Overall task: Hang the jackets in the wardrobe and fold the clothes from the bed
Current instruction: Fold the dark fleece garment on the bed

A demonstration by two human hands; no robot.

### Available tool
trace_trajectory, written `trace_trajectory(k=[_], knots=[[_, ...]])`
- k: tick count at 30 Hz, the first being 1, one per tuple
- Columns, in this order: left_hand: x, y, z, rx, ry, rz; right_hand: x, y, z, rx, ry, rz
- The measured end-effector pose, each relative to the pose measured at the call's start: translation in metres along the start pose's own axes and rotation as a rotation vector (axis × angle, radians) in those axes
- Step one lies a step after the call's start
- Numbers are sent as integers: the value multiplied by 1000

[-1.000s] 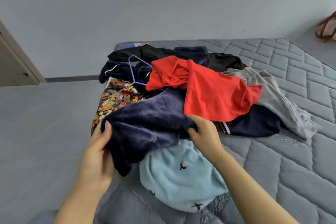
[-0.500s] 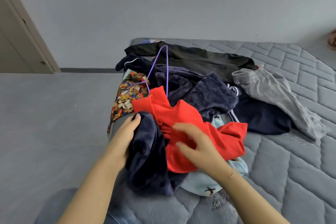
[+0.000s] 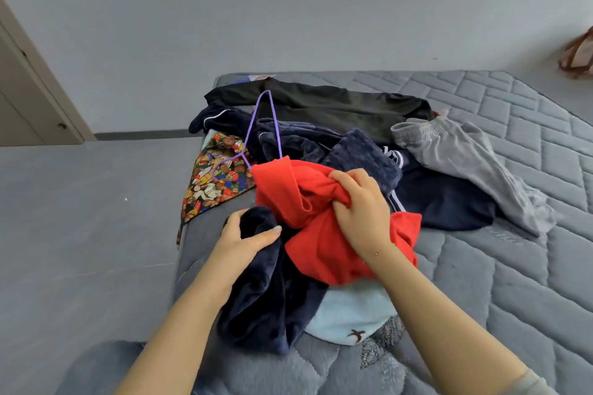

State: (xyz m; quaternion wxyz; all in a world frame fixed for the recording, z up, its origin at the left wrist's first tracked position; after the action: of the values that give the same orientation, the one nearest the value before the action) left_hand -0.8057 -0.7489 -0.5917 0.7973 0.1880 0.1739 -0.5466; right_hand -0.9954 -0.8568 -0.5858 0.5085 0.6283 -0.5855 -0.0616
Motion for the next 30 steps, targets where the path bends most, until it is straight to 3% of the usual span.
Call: trace_trajectory(k=[4,7,10,12,16,19,22,27,30], knots=[[6,-32,6,376,-85,20,3,63,36,-47,-175,301],[7,-48,5,554,-135,73,1,105,74,-216,-298,387],[8,-51,5,625,-90,93,-8,123,110,-446,-533,128],[7,-54,5,813,-38,135,-20,113,114,-461,-591,-84],[0,-61,7,1238,-196,281,-40,61,83,-230,-300,-316],[2,-65,7,1202,-343,284,-38,33,58,-15,-213,-301],[13,-68,-1,1165,-305,170,-7,22,40,75,-100,-257],[44,-59,-25,1187,-286,184,61,-24,-6,-28,341,-578],[54,-56,-31,1145,-321,253,73,-67,-21,-249,514,-779]])
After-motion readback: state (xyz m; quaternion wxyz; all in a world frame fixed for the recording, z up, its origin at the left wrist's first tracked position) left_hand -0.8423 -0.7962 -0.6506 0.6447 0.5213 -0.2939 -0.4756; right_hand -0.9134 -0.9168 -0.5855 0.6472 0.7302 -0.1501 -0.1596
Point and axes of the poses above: each hand's wrist, its own x-axis towards the middle knuckle, its own y-axis out of the back of the hand, z = x × y, the point moved 1 cm from there along x, towards the middle knuckle, and after that the axes turned 3 degrees about y, right-handed, at the moved point
